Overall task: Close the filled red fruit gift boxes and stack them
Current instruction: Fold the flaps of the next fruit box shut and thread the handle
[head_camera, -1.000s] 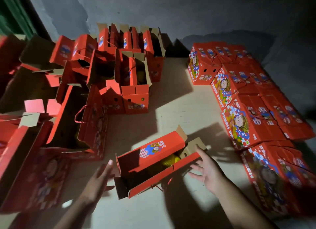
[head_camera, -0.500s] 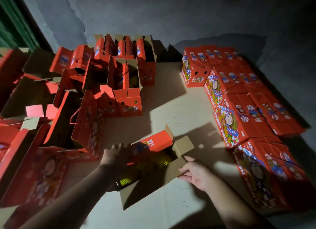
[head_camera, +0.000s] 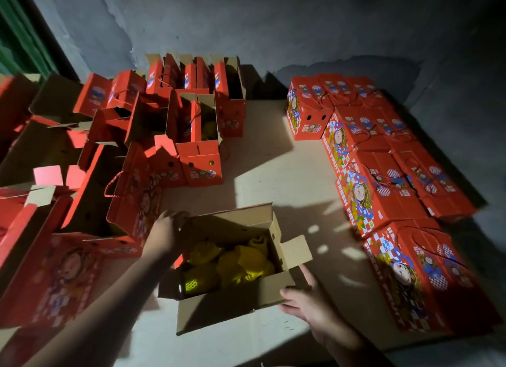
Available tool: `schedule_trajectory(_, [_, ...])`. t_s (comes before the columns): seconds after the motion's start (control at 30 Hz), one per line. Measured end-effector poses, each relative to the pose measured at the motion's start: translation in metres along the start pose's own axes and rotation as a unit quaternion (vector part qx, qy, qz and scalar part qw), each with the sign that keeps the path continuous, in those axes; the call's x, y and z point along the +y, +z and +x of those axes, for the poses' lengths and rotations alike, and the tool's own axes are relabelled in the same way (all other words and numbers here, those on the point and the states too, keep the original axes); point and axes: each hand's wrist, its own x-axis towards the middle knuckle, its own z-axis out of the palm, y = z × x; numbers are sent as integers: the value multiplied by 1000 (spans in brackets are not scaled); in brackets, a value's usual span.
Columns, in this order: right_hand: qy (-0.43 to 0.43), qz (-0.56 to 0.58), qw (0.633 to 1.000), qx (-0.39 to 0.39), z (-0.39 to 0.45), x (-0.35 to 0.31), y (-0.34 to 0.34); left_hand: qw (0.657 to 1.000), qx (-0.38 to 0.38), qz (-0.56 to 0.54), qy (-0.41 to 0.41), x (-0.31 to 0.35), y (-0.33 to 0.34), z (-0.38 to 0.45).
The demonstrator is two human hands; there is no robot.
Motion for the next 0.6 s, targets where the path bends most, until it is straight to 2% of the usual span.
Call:
schedule_trajectory(0.1, [-76,-93,991,52,0,-6,6,990,12,-95,-102,2,12,-1])
schedule_trajectory(0.2, [-194,-155,968,32,1,-7,7,962,19,-222,-156,-4,17,-1])
schedule_trajectory(0.27, [-235,-214,948,14,0,-7,5,902,31,-379,-205,-7,16,-7])
schedule_trajectory(0.33, [-252,-244,936,-3,1,-8,3,843,49,-483,-230,-8,17,-18])
schedule_trajectory(0.43, [-227,-217,949,-22,7,-14,3,851,54,-482,-202,-3,29,-39])
schedule_trajectory(0.6, [-199,-307,928,-67,19,-36,2,915,62,-370,-149,-4,47,-63])
